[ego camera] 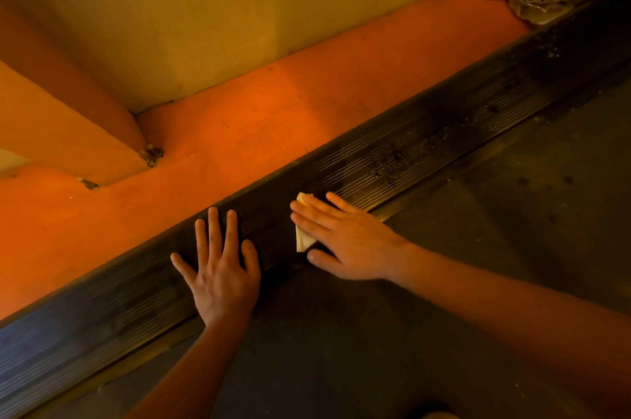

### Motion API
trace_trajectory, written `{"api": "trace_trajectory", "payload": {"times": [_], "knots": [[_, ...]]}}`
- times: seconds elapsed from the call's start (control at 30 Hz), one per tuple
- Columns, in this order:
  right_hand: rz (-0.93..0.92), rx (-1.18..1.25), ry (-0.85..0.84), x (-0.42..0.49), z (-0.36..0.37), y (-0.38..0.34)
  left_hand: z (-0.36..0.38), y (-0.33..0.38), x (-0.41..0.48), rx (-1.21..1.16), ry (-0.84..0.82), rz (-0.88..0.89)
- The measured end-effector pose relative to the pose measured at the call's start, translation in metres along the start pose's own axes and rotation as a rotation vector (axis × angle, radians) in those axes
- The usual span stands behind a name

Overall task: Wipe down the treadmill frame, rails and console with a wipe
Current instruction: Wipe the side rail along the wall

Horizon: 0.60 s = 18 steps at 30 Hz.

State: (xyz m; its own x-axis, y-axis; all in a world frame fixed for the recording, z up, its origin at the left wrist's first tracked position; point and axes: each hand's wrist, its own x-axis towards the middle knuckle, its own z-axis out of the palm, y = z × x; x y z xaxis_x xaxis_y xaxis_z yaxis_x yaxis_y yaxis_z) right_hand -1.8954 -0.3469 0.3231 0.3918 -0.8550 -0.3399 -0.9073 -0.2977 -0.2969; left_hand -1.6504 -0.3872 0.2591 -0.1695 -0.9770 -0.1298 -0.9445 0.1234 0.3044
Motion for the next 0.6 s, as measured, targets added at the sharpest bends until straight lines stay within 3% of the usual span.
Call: {"api": "trace_trajectory", "payload": {"times": [0.17, 0.37, 0.53, 0.6], "knots": [[0.282, -0.028, 0.085, 0.021, -0.026, 0.050, 0.001, -0.001, 0.000, -0.008, -0.008, 0.008], [-0.029, -0.011, -0.036, 0.001, 0.002, -0.004, 0.000, 0.000, 0.000, -0.005, 0.004, 0.003], [0.240, -0.039, 0.049, 0.019, -0.025, 0.044, 0.001, -0.001, 0.000, -0.005, 0.002, 0.009], [0.154, -0.030, 0.033, 0.016, -0.019, 0.028, 0.001, -0.001, 0.000, -0.003, 0.003, 0.012]]}}
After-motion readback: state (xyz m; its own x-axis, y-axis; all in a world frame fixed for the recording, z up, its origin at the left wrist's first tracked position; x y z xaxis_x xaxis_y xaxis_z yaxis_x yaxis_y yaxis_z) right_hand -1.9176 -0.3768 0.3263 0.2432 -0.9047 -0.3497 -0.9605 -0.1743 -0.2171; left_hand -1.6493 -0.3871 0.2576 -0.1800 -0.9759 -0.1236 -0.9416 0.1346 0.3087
